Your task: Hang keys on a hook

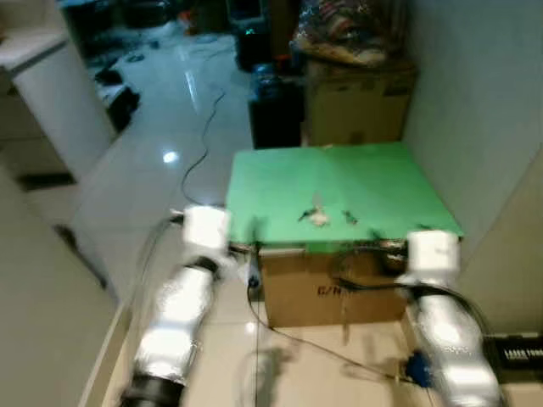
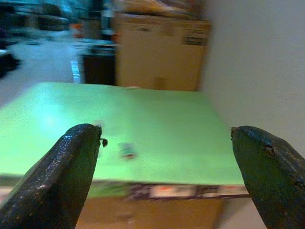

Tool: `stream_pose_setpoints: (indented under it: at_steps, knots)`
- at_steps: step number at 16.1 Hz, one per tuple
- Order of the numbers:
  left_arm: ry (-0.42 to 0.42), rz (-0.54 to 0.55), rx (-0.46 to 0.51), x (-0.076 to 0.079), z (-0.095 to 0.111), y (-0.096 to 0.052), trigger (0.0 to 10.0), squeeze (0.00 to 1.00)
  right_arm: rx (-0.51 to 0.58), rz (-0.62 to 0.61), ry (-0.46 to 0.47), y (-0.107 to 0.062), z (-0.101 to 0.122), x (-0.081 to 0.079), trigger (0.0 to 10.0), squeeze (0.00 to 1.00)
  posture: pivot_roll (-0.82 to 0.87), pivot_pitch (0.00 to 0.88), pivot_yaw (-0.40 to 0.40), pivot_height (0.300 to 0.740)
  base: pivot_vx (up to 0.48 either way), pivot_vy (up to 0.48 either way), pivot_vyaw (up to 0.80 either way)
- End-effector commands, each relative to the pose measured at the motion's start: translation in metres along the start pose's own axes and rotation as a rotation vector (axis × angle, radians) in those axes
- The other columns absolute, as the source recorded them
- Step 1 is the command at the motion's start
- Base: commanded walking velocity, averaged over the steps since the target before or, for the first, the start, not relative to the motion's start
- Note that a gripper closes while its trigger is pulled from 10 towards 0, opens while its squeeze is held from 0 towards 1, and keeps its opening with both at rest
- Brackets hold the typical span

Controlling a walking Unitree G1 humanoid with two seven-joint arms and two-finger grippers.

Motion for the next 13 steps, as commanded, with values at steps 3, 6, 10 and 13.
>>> stream_pose_setpoints:
  at_steps: [3, 6, 10, 13]
  knots:
    - [0.033, 0.026, -0.01, -0.013, -0.001, -0.001, 10.0, 0.0, 0.004, 0.057, 0.018, 0.002, 0.003, -0.018, 10.0, 0.0, -0.05, 0.0, 0.08, 0.736, 0.48, 0.0, 0.0]
    - [0.031, 0.016, -0.01, -0.011, -0.001, 0.0, 10.0, 0.0, 0.0, 0.066, 0.014, 0.001, 0.002, -0.019, 10.0, 0.0, -0.06, 0.0, 0.081, 0.736, 0.48, 0.0, 0.0]
    - [0.019, -0.049, 0.0, 0.0, -0.001, 0.001, 10.0, 0.0, -0.027, 0.063, 0.024, -0.002, -0.002, -0.017, 10.0, 0.0, -0.07, 0.0, 0.088, 0.736, 0.48, 0.0, -0.75]
    - [0.008, -0.055, -0.034, 0.003, -0.005, 0.004, 10.0, 0.0, -0.036, 0.064, 0.027, -0.005, -0.005, -0.018, 10.0, 0.0, -0.07, 0.0, 0.094, 0.736, 0.32, 0.0, -0.49]
Point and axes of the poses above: a point about 5 cm out from each wrist's last joint towards the gripper, its own y axis pointing out of the wrist towards the gripper, its own z axis along the axis of the wrist's last joint, x = y × z, the point moved 2 cm from there along y, pointing out of the wrist towards the gripper, and after that the axes turned 13 degrees about y, right-handed, at the moved point
